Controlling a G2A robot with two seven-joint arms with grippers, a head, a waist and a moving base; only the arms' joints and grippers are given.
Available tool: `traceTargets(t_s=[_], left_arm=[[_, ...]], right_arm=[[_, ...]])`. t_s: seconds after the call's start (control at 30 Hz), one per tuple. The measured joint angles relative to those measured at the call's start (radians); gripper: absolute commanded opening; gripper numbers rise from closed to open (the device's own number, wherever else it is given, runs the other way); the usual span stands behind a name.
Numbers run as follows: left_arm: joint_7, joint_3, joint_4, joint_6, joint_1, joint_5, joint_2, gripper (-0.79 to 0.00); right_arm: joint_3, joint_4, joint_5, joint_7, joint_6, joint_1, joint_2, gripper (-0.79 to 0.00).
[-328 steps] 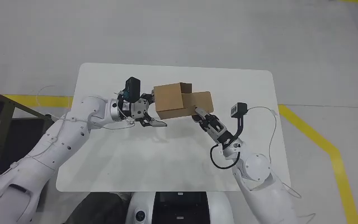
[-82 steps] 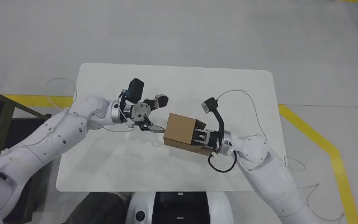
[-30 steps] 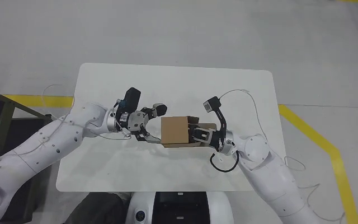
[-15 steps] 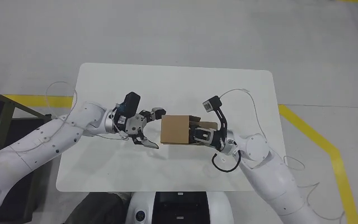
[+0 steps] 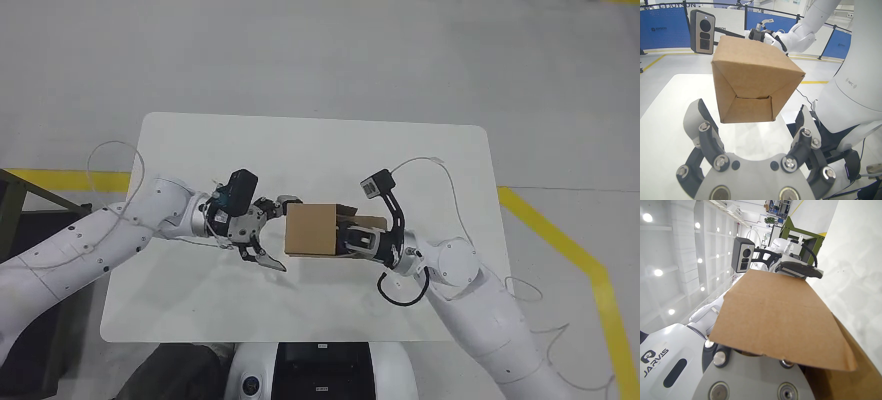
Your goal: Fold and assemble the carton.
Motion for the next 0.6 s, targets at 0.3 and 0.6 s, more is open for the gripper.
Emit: traceTargets(t_s=[0.3, 0.6], left_arm=[[-0.013, 0.000, 0.030, 0.000, -0.008, -0.027, -0.020, 0.000], [-0.033, 0.000, 0.026, 0.000, -0.005, -0.020, -0.039, -0.062]], right_arm=[[-0.004, -0.002, 0.007, -0.015, -0.003, -0.003, -0.002, -0.785], [-0.013, 0.008, 0.010, -0.035, -0.011, 0.005, -0.007, -0.785]])
